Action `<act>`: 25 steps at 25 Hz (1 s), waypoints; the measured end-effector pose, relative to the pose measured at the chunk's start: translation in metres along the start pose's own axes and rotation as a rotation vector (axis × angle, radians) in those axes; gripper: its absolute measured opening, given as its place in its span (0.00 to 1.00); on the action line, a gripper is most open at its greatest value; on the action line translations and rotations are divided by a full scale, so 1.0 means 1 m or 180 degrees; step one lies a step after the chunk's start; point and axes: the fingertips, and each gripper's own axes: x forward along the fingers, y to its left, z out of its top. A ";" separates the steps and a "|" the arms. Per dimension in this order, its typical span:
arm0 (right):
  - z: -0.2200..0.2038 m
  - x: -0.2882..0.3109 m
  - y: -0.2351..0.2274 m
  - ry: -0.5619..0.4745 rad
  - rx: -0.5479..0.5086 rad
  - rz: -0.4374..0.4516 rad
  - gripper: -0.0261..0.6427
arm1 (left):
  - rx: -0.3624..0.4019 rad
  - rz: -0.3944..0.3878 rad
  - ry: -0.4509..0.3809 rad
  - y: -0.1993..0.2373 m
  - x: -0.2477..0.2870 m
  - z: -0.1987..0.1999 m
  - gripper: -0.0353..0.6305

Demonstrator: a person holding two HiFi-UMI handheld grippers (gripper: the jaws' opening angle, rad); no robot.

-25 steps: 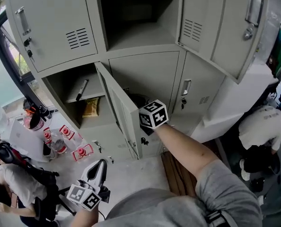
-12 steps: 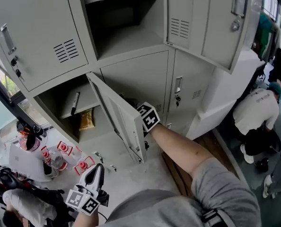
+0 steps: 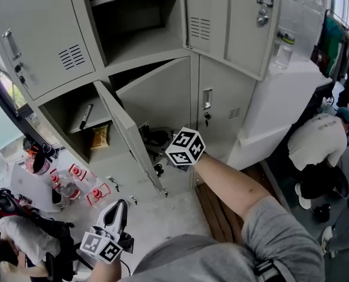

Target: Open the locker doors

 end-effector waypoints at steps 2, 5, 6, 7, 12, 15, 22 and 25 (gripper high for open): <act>-0.002 -0.021 0.014 0.0026 -0.0022 0.0153 0.22 | -0.0066 0.0069 -0.0047 -0.031 0.001 -0.011 0.06; -0.007 -0.056 0.029 0.0076 -0.0033 0.0323 0.22 | -0.0128 0.0161 -0.0079 -0.075 -0.001 -0.027 0.06; -0.008 -0.069 0.032 0.0089 -0.0032 0.0360 0.22 | -0.0130 0.0196 -0.0088 -0.087 -0.002 -0.031 0.06; -0.010 -0.081 0.035 0.0102 -0.0032 0.0387 0.22 | -0.0124 0.0232 -0.0102 -0.099 -0.004 -0.034 0.06; -0.018 -0.148 0.038 0.0155 -0.0056 0.0404 0.22 | -0.0048 0.0378 -0.0221 -0.142 -0.013 -0.035 0.06; -0.024 -0.191 0.028 0.0189 -0.0092 0.0283 0.21 | -0.0004 0.0404 -0.0281 -0.159 -0.014 -0.034 0.06; -0.032 -0.270 -0.018 0.0168 -0.0068 -0.0331 0.25 | 0.0070 0.0351 -0.0349 -0.190 -0.005 -0.031 0.06; -0.034 -0.288 -0.036 0.0151 -0.0027 -0.0580 0.25 | 0.0079 0.0327 -0.0368 -0.197 0.000 -0.032 0.06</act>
